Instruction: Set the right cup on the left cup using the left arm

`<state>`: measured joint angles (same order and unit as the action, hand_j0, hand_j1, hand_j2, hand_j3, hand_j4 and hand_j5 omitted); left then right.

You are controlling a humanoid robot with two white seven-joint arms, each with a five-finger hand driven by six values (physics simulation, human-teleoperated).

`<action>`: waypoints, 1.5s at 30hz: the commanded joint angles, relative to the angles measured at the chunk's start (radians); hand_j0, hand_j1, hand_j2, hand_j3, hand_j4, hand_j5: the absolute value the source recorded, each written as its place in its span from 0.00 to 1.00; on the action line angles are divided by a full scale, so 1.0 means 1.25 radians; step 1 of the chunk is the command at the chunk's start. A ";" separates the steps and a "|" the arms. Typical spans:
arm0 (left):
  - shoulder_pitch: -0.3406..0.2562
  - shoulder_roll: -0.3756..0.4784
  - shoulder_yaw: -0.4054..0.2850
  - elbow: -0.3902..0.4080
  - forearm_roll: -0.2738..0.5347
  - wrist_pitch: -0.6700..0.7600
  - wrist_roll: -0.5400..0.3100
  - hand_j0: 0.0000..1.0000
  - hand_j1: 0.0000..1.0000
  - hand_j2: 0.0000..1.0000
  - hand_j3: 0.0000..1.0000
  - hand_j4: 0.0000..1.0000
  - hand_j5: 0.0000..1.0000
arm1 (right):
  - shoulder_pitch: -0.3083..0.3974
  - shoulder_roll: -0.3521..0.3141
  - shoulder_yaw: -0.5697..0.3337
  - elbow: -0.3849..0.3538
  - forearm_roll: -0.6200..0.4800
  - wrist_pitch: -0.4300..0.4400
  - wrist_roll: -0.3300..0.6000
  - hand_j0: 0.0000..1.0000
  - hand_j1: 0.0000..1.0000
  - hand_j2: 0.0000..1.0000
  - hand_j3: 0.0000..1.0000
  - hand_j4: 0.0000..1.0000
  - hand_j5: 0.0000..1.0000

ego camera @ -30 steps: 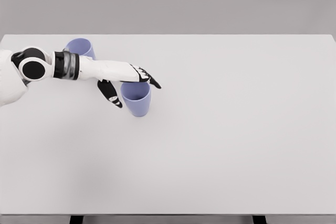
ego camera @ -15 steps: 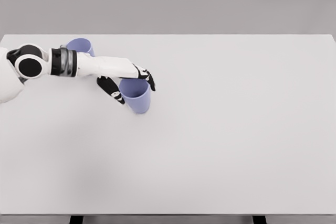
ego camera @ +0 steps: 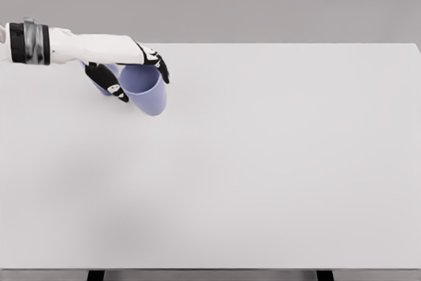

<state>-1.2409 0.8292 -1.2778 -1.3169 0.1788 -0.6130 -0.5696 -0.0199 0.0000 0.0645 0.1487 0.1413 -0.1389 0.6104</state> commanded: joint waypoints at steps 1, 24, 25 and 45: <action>0.000 0.017 -0.001 0.001 0.012 0.002 -0.014 0.60 0.60 0.60 0.60 0.60 0.60 | 0.000 0.000 0.000 0.000 0.001 -0.001 0.000 1.00 1.00 1.00 1.00 1.00 1.00; -0.072 0.012 -0.002 0.133 0.031 0.002 -0.033 0.61 0.61 0.61 0.61 0.61 0.61 | 0.000 0.000 0.000 0.000 0.001 -0.001 0.000 1.00 1.00 1.00 1.00 1.00 1.00; -0.074 0.012 -0.002 0.139 0.031 0.002 -0.033 0.61 0.61 0.61 0.61 0.61 0.61 | 0.000 0.000 0.000 0.000 0.001 -0.001 0.000 1.00 1.00 1.00 1.00 1.00 1.00; -0.126 -0.008 -0.038 0.260 0.050 0.002 -0.033 0.61 0.61 0.61 0.61 0.61 0.61 | 0.000 0.000 0.000 0.000 0.001 -0.001 0.000 1.00 1.00 1.00 1.00 1.00 1.00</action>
<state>-1.3990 0.8217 -1.3272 -1.0090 0.2350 -0.6136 -0.6111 -0.0199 0.0000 0.0645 0.1487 0.1413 -0.1389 0.6104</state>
